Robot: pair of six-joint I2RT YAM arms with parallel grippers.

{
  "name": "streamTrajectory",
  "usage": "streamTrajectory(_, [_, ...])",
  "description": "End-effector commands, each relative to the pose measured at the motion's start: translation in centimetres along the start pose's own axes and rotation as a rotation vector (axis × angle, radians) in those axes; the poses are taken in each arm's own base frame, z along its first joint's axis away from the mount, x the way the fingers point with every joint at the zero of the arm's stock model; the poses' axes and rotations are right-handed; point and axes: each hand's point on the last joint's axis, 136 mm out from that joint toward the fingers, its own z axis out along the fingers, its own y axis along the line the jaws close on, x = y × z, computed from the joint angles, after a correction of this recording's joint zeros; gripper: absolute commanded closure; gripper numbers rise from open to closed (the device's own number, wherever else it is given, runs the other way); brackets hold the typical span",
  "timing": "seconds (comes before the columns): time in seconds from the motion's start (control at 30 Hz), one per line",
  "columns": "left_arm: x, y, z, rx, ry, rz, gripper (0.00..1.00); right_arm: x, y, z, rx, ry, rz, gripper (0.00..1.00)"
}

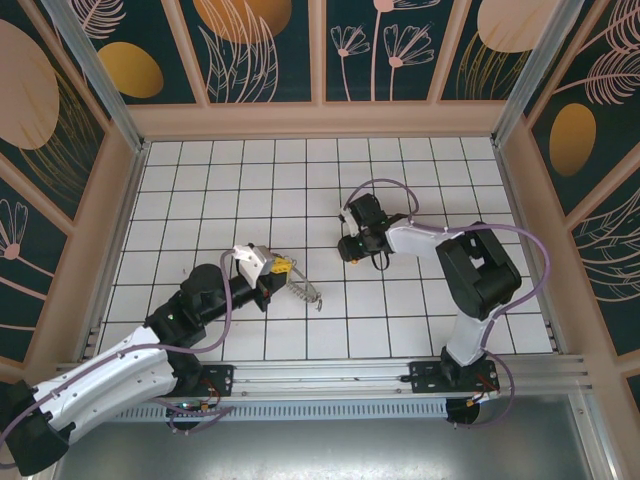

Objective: Put the keys on the keyring

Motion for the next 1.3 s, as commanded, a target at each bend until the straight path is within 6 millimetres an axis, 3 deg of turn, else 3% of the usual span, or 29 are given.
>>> streamTrajectory(0.0, [-1.6,-0.2,0.0,0.008,-0.056,0.004,1.0,-1.1,0.3,0.3,0.021,-0.024,-0.017,0.59])
streamTrajectory(0.2, [-1.6,-0.2,-0.1,0.007,-0.06,0.003,1.0,-0.9,-0.1,0.9,0.055,-0.01,-0.03,0.61])
streamTrajectory(0.47, [-1.7,-0.4,-0.1,0.015,-0.062,0.004,1.0,-1.0,0.1,0.4,0.076,-0.017,-0.054,0.69])
streamTrajectory(0.63, [-1.8,-0.4,-0.1,0.018,-0.06,0.004,1.0,-0.1,-0.3,0.2,0.132,0.014,-0.09,0.8])
streamTrajectory(1.0, [-1.8,-0.6,-0.1,0.03,-0.056,-0.003,1.0,0.4,0.0,-0.7,0.118,-0.001,-0.108,0.92])
streamTrajectory(1.13, [-1.9,-0.7,-0.2,0.032,-0.055,-0.004,1.0,0.7,0.0,-1.0,0.114,-0.002,-0.097,0.93])
streamTrajectory(1.27, [-2.0,-0.8,-0.2,0.04,-0.06,-0.005,1.0,1.0,-0.2,-1.2,0.12,-0.003,-0.088,0.86])
